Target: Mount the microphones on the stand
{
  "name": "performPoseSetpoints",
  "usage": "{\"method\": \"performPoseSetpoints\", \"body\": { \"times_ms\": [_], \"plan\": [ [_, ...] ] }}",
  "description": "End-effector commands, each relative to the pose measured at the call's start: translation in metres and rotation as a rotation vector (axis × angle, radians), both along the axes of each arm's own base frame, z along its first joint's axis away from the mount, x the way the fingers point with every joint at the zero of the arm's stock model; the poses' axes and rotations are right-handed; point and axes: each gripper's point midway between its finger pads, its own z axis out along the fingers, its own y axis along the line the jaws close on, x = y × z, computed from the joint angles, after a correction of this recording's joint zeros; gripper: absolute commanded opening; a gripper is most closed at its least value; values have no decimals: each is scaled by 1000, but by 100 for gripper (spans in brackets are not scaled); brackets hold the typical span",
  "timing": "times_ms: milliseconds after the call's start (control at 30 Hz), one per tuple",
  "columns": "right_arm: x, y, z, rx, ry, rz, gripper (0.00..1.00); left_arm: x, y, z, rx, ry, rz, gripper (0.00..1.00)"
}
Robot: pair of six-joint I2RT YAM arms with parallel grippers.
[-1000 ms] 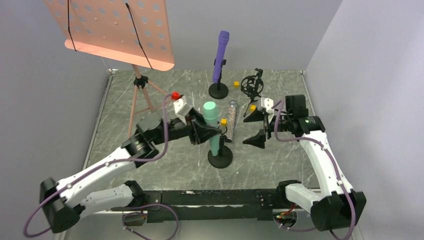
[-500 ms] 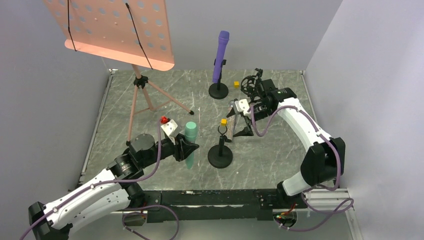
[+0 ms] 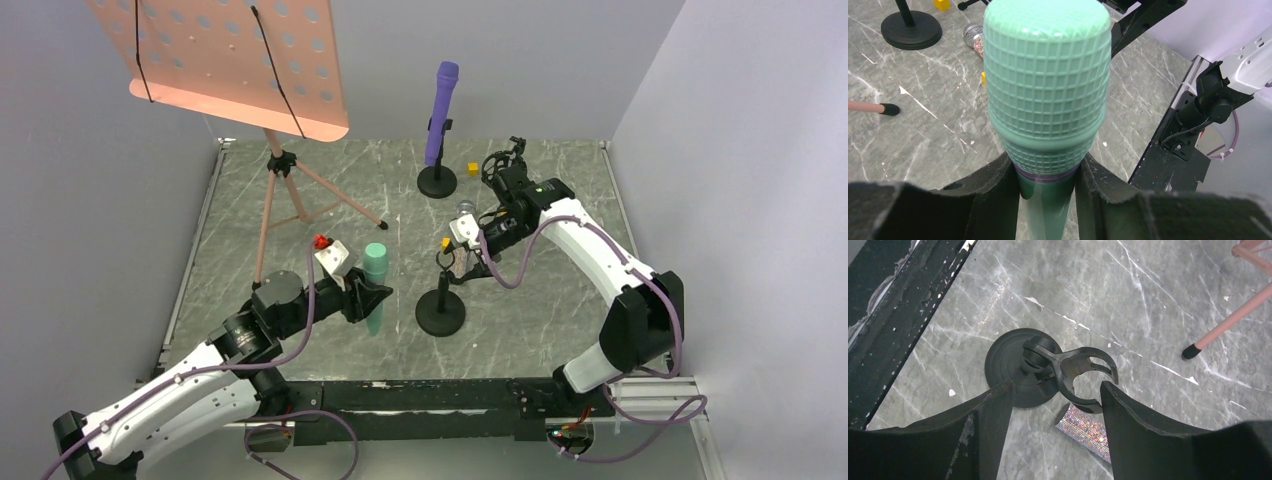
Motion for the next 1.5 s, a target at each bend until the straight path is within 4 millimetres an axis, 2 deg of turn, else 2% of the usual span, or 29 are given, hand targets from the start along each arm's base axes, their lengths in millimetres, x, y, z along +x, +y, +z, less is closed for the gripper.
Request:
{"method": "performPoseSetpoints", "body": {
  "times_ms": [0, 300, 567, 833, 1000, 1133, 1233, 1333, 1467],
  "plan": [
    [-2, -6, 8, -21, -58, -15, 66, 1, 2, 14, -43, -41, 12, 0],
    [-16, -12, 9, -7, -55, -53, 59, -2, 2, 15, -56, -43, 1, 0],
    [-11, -16, -2, -47, -44, -96, 43, -4, 1, 19, -65, -43, -12, 0],
    [-15, -21, -3, -76, -11, -126, 33, -5, -1, 17, -74, -39, -19, 0],
    [-21, -23, -6, -81, 23, -147, 23, -5, -2, 18, -73, -42, -26, 0],
    [-25, -18, -3, -59, 60, -167, 8, -4, -3, 17, -73, -37, -26, 0],
    [-32, -11, -1, -26, 92, -193, 7, -5, -3, 17, -73, -32, -28, 0],
    [-32, 3, 3, 21, 86, -238, 7, -4, -4, 24, -99, -51, -29, 0],
    [-20, 14, 7, 52, 148, -399, 0, -4, -4, 28, -109, -59, -24, 0]
  ]
}}
